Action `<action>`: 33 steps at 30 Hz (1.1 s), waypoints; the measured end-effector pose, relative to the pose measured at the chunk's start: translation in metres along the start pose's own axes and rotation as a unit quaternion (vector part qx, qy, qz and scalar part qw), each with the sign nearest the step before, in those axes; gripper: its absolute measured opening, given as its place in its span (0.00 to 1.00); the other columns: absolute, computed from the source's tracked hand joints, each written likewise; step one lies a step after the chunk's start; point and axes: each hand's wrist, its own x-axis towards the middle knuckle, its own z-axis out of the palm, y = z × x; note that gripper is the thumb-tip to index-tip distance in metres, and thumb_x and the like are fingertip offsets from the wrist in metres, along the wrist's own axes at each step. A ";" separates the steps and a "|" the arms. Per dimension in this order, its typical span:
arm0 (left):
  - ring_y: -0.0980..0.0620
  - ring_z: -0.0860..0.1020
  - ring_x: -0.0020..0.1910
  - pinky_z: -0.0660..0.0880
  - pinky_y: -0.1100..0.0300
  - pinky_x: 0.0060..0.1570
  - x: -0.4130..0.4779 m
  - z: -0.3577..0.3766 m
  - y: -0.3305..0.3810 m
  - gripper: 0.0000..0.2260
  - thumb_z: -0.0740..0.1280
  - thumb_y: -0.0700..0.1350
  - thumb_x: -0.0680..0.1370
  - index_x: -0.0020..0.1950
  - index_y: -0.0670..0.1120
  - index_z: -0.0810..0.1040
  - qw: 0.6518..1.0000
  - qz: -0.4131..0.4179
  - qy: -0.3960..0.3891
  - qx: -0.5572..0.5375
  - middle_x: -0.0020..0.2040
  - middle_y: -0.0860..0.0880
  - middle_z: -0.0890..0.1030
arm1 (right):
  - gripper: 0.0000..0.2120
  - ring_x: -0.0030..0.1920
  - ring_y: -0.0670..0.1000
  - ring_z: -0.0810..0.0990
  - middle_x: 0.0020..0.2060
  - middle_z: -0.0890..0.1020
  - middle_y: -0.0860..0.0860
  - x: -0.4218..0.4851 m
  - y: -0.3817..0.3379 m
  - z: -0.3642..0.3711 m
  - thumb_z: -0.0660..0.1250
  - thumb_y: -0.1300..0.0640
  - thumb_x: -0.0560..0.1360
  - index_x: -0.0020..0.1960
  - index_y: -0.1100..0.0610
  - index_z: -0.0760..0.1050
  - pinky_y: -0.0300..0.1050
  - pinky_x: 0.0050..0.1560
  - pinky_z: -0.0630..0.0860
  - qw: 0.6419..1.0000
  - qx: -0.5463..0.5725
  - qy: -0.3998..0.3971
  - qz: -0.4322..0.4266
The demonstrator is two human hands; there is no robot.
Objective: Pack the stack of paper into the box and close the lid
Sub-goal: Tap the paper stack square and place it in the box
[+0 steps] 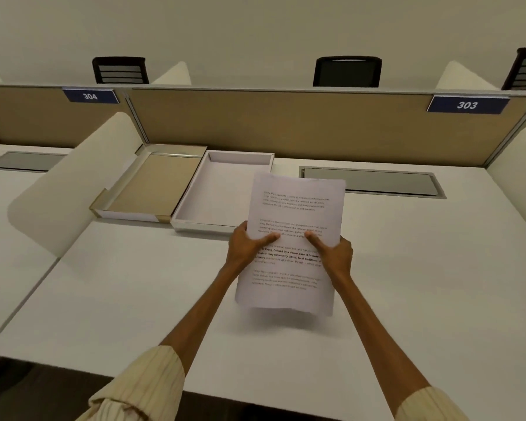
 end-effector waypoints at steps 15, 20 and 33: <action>0.46 0.85 0.44 0.84 0.52 0.43 0.092 -0.089 -0.005 0.26 0.80 0.55 0.64 0.54 0.41 0.80 0.991 -0.125 0.036 -0.008 0.52 0.43 0.86 | 0.20 0.44 0.59 0.87 0.51 0.86 0.59 0.076 -0.055 0.102 0.75 0.51 0.71 0.57 0.62 0.79 0.55 0.44 0.85 0.983 0.023 -0.135 0.121; 0.42 0.85 0.50 0.83 0.46 0.50 0.154 -0.125 -0.012 0.26 0.79 0.53 0.67 0.58 0.40 0.78 0.994 -0.104 -0.006 0.021 0.55 0.41 0.85 | 0.08 0.41 0.54 0.84 0.51 0.82 0.57 0.109 -0.066 0.153 0.68 0.58 0.75 0.52 0.58 0.73 0.43 0.30 0.80 0.979 0.009 -0.147 0.143; 0.42 0.84 0.53 0.81 0.48 0.56 0.289 -0.158 -0.049 0.29 0.74 0.60 0.70 0.62 0.42 0.75 0.976 -0.169 -0.026 0.133 0.59 0.43 0.83 | 0.17 0.53 0.61 0.84 0.58 0.81 0.59 0.205 -0.071 0.262 0.70 0.56 0.75 0.59 0.60 0.69 0.59 0.57 0.81 0.977 -0.055 -0.118 0.170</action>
